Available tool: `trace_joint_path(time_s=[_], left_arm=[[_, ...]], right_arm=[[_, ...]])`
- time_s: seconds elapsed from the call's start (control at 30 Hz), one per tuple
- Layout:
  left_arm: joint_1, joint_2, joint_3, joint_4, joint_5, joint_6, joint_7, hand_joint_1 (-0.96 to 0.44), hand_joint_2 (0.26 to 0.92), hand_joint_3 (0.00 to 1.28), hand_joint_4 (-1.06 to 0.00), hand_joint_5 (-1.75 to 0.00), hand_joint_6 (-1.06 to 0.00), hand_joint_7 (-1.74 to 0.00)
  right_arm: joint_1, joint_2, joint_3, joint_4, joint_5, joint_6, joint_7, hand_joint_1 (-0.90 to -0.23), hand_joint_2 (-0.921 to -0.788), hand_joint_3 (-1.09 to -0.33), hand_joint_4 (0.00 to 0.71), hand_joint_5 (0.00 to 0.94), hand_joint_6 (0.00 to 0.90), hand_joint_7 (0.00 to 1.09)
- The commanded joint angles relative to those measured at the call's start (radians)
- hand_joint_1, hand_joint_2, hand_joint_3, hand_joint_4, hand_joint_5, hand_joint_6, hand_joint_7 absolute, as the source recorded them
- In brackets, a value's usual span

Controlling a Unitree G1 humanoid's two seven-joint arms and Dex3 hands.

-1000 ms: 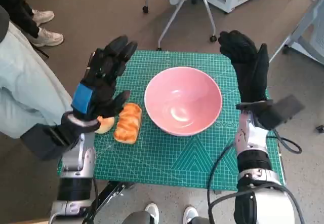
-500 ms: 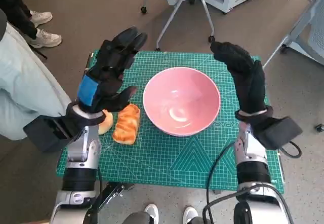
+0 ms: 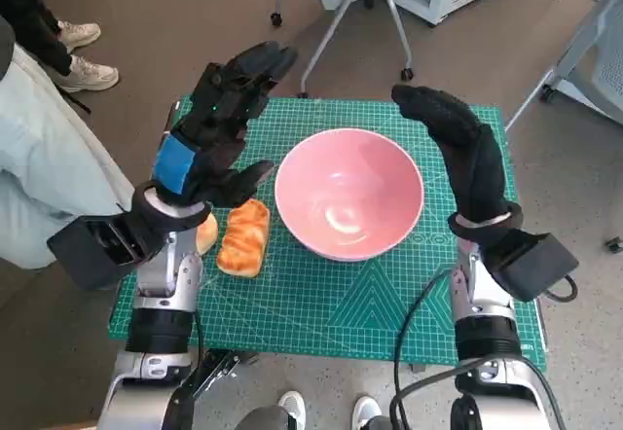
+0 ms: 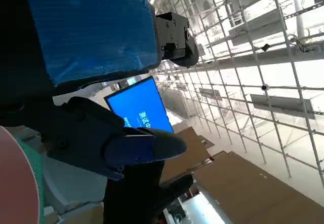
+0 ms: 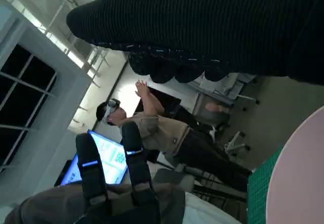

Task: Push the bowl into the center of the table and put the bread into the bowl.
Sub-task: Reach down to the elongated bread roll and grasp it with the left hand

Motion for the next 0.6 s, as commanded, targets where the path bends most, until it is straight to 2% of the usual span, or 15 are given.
trace_joint_path(time_s=[0.03,0.33,0.47,0.53,0.6], left_arm=[[-0.024,0.009,-0.002,0.009,0.009,-0.013,-0.006,-0.59,0.921,0.41,-0.01,-0.39,0.00,-0.60],[0.004,0.060,0.003,-0.037,0.070,-0.015,0.030,-0.58,0.921,0.39,-0.01,-0.41,0.00,-0.62],[0.048,0.136,0.010,-0.112,0.262,-0.030,0.136,-0.57,0.921,0.36,-0.04,-0.40,0.00,-0.64],[0.088,0.184,0.016,-0.202,0.405,0.029,0.210,-0.56,0.921,0.34,-0.07,-0.36,0.00,-0.65],[0.149,0.231,0.024,-0.349,0.559,0.184,0.252,-0.56,0.921,0.30,-0.11,-0.28,-0.02,-0.62]], right_arm=[[0.029,-0.004,0.006,-0.003,0.007,0.022,-0.011,-0.695,-0.921,-0.763,0.204,0.003,0.194,0.25],[0.042,-0.006,0.016,-0.028,-0.002,0.032,-0.030,-0.694,-0.921,-0.765,0.203,0.002,0.185,0.26],[0.049,-0.008,0.020,-0.045,-0.002,0.040,-0.036,-0.694,-0.921,-0.765,0.203,0.002,0.181,0.27],[0.054,-0.009,0.022,-0.056,-0.001,0.046,-0.039,-0.697,-0.921,-0.766,0.203,0.001,0.178,0.28],[0.059,-0.011,0.019,-0.063,0.003,0.050,-0.038,-0.702,-0.921,-0.766,0.203,0.001,0.176,0.28]])
